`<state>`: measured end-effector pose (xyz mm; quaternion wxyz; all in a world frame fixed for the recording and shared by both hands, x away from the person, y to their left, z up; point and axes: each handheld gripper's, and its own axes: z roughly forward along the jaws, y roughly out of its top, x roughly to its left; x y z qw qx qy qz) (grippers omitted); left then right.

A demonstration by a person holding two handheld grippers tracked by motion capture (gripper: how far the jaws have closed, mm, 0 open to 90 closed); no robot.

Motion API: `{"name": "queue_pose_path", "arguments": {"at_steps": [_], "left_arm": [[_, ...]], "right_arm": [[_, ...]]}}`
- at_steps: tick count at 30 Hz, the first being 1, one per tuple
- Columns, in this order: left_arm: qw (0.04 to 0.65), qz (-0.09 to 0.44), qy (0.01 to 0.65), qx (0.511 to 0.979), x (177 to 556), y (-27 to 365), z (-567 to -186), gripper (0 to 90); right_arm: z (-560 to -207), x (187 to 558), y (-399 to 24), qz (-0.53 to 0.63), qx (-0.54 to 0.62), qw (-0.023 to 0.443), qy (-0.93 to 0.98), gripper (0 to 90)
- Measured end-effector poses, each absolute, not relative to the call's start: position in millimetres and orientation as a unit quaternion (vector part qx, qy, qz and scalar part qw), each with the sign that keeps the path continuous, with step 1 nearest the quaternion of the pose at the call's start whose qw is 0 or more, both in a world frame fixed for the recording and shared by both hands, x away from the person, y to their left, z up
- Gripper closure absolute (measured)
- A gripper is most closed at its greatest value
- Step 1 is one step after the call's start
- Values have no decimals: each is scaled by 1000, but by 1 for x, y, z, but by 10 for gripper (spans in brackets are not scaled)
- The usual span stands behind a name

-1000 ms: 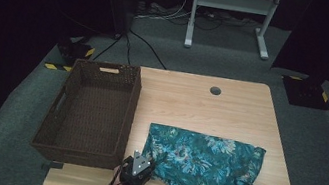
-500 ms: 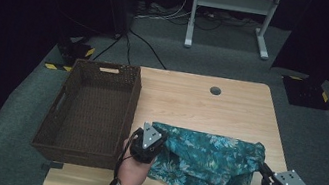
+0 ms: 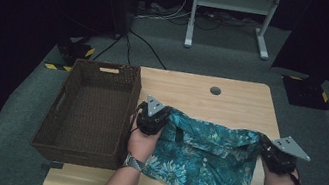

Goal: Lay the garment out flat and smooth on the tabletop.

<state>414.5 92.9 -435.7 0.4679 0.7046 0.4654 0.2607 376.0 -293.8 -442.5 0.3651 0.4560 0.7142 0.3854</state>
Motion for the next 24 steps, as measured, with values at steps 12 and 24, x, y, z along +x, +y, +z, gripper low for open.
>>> {"name": "queue_pose_path", "arguments": {"at_steps": [12, 24], "left_arm": [[392, 208, 518, 731, 452, 89, -507, 755], [411, 235, 492, 731, 413, 89, -495, 491]], "right_arm": [[-501, 422, -289, 334, 501, 299, 740, 826], [-497, 394, -296, 359, 508, 316, 716, 521]]}}
